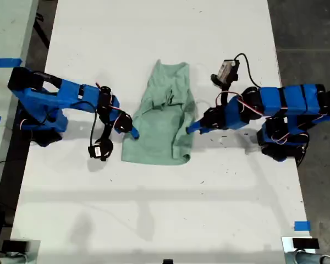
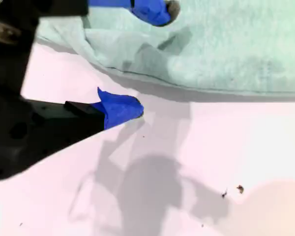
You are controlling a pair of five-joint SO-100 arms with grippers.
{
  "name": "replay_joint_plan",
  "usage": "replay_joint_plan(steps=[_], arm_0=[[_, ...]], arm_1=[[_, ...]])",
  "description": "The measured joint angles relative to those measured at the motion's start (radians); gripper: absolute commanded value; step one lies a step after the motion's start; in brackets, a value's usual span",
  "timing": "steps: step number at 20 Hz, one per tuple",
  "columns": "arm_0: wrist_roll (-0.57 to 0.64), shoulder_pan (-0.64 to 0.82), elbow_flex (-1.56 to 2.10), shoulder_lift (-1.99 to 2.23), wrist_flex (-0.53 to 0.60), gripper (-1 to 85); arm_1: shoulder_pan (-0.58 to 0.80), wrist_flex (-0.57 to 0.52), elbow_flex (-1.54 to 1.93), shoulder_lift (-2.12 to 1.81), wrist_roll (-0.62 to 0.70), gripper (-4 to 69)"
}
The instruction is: Fold tshirt
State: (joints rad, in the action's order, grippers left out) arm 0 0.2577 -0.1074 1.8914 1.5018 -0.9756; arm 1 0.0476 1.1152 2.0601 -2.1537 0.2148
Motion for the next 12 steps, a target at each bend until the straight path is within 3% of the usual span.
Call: replay_joint_plan(steps=[1, 6, 10, 12], arm_0=[[-0.009, 0.000, 0.003, -0.038, 0.049, 0.1], [-0.087, 0.003, 0.009, -0.055, 0.080, 0.1], [-0.126, 0.029, -0.172, -0.052, -0.229, 0.1], [-0.132, 0.038, -0.268, -0.052, -0.321, 0.1]], arm_1=[[-0.002, 0.000, 0.002, 0.000, -0.002, 18.0], [-0.017, -0.002, 0.048, -0.002, -0.006, 15.7], [-0.020, -0.037, 0.080, -0.002, -0.018, 13.4], [-0.023, -0.043, 0.081, -0.002, -0.020, 13.1]])
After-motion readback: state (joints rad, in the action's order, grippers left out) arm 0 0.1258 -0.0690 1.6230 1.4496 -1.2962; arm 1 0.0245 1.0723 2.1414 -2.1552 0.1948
